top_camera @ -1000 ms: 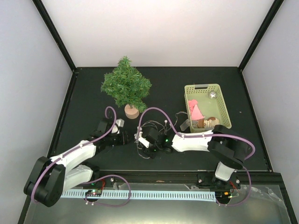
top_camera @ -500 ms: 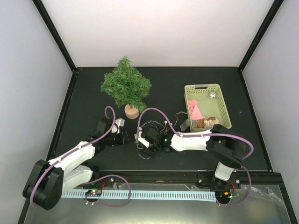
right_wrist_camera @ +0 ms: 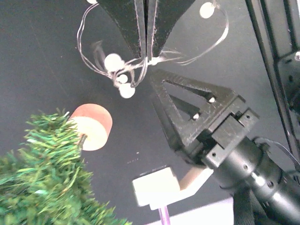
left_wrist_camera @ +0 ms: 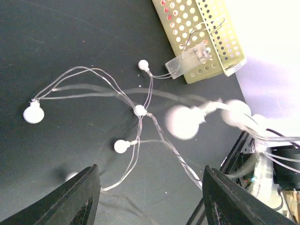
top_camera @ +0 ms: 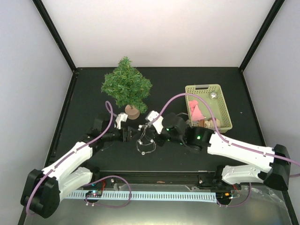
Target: Decorate the small christmas tree
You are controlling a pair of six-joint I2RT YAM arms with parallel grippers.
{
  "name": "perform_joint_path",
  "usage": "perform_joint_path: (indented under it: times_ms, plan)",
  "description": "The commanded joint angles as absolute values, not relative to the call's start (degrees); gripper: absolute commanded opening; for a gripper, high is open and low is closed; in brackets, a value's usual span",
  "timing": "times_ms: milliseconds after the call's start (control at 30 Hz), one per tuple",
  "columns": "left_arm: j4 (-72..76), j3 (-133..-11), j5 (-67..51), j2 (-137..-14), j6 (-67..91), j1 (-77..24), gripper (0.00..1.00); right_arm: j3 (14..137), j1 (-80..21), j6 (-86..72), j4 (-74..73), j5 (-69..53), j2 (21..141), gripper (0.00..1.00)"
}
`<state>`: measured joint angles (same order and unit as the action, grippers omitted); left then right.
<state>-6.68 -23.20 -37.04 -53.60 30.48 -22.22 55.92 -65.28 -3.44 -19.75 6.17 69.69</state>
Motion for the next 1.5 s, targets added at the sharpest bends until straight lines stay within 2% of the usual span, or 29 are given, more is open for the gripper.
perform_joint_path:
  times_ms: [0, 133, 467, 600, 767, 1033, 1467]
  plan:
    - [-3.11, -24.63, -42.02, -54.92, 30.14, -23.03, 0.6, 56.44, -65.46, -8.46, -19.6, 7.98, 64.82, 0.01]
    - [-0.4, -25.29, -46.61, -56.01, 29.76, -24.21, 0.55, 56.46, -65.43, -10.54, -15.58, 8.27, 60.2, 0.01]
    - [-3.05, -29.22, -47.98, -48.75, 27.21, -27.45, 0.57, 55.84, -65.41, -9.91, -10.37, 16.76, 56.94, 0.01]
    - [-4.98, -30.38, -47.52, -46.16, 25.38, -28.3, 0.57, 55.69, -65.45, -12.11, -7.66, 17.31, 54.81, 0.01]
    - [-6.37, -29.7, -41.95, -44.76, 22.2, -31.25, 0.56, 53.43, -65.49, -14.83, -5.06, 24.57, 52.6, 0.01]
    - [-0.06, -25.55, -33.08, -52.81, 24.38, -38.94, 0.54, 52.5, -65.43, -16.95, -5.1, 24.76, 52.43, 0.01]
    - [19.52, -23.46, -30.16, -72.16, 23.12, -46.27, 0.56, 51.51, -65.48, -17.76, -5.02, 25.45, 52.03, 0.01]
